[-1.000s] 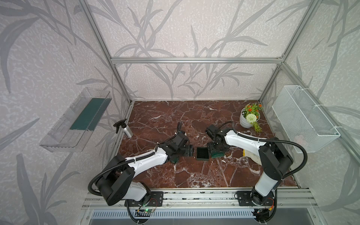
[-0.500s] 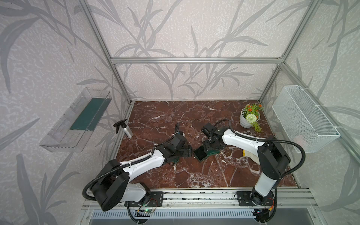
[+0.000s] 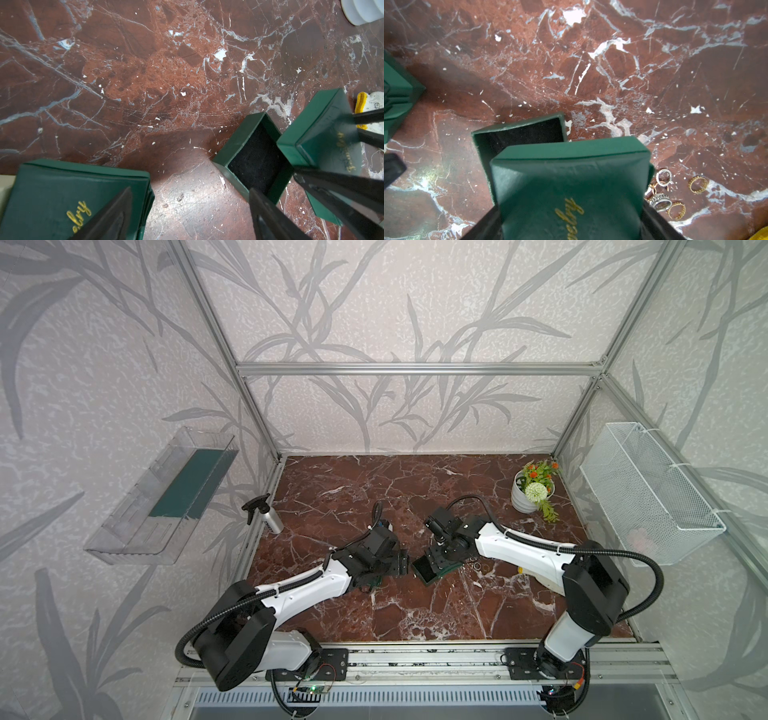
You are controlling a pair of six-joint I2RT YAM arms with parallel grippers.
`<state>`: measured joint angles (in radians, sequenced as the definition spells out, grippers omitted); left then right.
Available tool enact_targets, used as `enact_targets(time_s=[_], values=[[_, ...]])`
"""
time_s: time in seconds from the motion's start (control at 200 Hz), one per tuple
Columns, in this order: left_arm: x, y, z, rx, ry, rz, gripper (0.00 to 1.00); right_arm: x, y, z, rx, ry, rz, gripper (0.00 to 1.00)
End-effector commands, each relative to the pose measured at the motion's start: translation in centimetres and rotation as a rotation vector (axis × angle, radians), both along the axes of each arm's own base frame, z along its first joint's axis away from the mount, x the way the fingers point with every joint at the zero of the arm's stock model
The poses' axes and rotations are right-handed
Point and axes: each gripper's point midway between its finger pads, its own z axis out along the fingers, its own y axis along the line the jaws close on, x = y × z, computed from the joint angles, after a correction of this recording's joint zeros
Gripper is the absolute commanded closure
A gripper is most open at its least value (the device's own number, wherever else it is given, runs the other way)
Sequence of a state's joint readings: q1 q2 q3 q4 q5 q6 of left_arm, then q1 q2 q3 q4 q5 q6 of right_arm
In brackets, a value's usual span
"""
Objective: Take the rings out of the lift-off lid box
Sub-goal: Close the lid on the jewelry box.
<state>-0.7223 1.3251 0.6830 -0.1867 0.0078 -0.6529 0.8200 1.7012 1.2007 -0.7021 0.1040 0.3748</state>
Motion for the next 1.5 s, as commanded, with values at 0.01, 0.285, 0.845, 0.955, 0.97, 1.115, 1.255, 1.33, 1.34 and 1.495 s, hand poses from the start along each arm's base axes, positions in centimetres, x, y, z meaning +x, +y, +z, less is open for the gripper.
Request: enact_targets(time_s=[0.01,0.285,0.845,0.955,0.97,1.115,1.255,1.33,1.34,1.495], values=[[-0.1,1.0,0.0,0.016,-0.002,0.035,0.14,-0.1,1.2,-0.6,-0.024,0.000,0.044,0.19],[-0.2,1.0,-0.2,0.018,0.007,0.030,0.14,-0.6,2.6,-1.1,0.001,0.015,0.041,0.17],[-0.2,1.2,-0.5,0.018,0.015,0.033,0.14,-0.7,4.4,-1.9,0.033,0.049,0.048,0.11],[-0.3,1.1,-0.6,0.014,0.018,0.033,0.14,-0.8,4.3,-2.2,0.027,0.052,0.047,0.11],[-0.3,1.2,-0.6,0.016,0.020,0.033,0.14,-0.8,4.3,-2.2,0.027,0.054,0.047,0.11],[-0.3,1.2,-0.7,0.017,0.021,0.034,0.14,-0.8,4.4,-2.4,0.023,0.054,0.050,0.11],[-0.3,1.3,-0.7,0.016,0.022,0.037,0.14,-0.7,4.3,-2.4,0.006,0.051,0.050,0.11],[-0.3,1.3,-0.7,0.015,0.022,0.037,0.14,-0.8,4.4,-2.5,0.003,0.053,0.054,0.10],[-0.3,1.2,-0.7,0.014,0.020,0.036,0.14,-0.8,4.5,-2.5,0.003,0.053,0.055,0.10],[-0.3,1.3,-0.8,0.016,0.025,0.038,0.14,-0.8,4.5,-2.6,-0.014,0.049,0.061,0.10]])
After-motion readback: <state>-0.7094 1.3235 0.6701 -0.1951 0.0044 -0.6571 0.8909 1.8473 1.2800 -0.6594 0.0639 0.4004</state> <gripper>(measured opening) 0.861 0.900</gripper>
